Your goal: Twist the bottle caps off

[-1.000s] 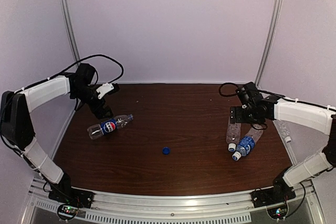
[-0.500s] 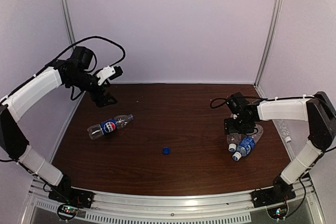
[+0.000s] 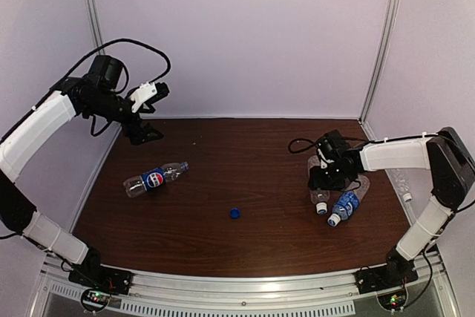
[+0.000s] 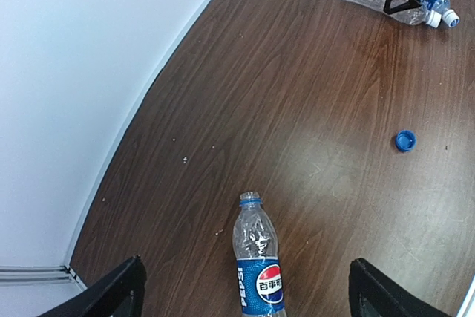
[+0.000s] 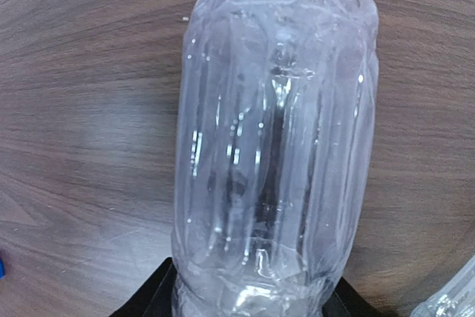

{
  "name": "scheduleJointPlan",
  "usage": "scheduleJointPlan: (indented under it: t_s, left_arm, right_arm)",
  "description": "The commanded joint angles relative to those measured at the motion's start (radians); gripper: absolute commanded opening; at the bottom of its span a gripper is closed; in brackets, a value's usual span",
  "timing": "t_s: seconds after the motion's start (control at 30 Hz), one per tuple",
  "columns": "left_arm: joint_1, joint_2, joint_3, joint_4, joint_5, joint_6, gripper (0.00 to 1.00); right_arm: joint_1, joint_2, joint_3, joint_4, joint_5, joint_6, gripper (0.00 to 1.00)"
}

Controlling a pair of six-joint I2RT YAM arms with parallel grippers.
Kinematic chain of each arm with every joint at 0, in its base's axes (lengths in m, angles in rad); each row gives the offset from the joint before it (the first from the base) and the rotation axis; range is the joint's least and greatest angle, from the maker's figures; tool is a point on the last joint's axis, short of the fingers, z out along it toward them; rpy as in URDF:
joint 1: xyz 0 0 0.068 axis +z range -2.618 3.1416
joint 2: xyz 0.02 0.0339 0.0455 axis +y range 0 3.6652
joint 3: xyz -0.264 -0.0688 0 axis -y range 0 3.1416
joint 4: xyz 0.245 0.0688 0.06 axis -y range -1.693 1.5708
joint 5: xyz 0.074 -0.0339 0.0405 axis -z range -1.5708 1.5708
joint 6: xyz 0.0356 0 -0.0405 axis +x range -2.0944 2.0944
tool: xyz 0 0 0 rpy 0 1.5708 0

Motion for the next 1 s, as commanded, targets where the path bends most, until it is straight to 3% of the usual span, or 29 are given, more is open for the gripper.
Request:
scheduleJointPlan:
  t_s: [0.0, 0.17, 0.27, 0.5, 0.6, 0.83, 0.97]
  left_arm:
    - [-0.017, -0.052, 0.034, -0.042, 0.028, 0.066, 0.97]
    - [-0.075, -0.085, 0.14, -0.167, -0.072, 0.272, 0.97]
    - [-0.143, -0.164, 0.128, -0.129, -0.174, 0.467, 0.97]
    - [-0.504, -0.324, -0.164, 0.41, -0.507, 0.802, 0.97]
    - [-0.595, -0.32, -0.273, 0.571, -0.556, 0.936, 0.97]
    - [-0.614, -0.35, -0.492, 0.846, -0.482, 1.232, 0.98]
    - [-0.633, -0.347, -0.558, 0.97, -0.487, 1.276, 0.97]
  right_arm:
    - [-0.004, -0.054, 0.094, -0.002, -0.161, -0.059, 0.43]
    - [0.02, -0.137, 0.237, -0.031, -0.382, -0.097, 0.39]
    - [0.062, -0.168, 0.298, -0.015, -0.463, -0.1, 0.38]
    - [0.2, -0.161, 0.416, 0.009, -0.54, -0.094, 0.37]
    - [0.278, -0.153, 0.467, -0.02, -0.545, -0.11, 0.37]
    - [0.395, -0.131, 0.481, 0.014, -0.556, -0.094, 0.36]
    - [0.44, -0.081, 0.534, -0.014, -0.562, -0.116, 0.36]
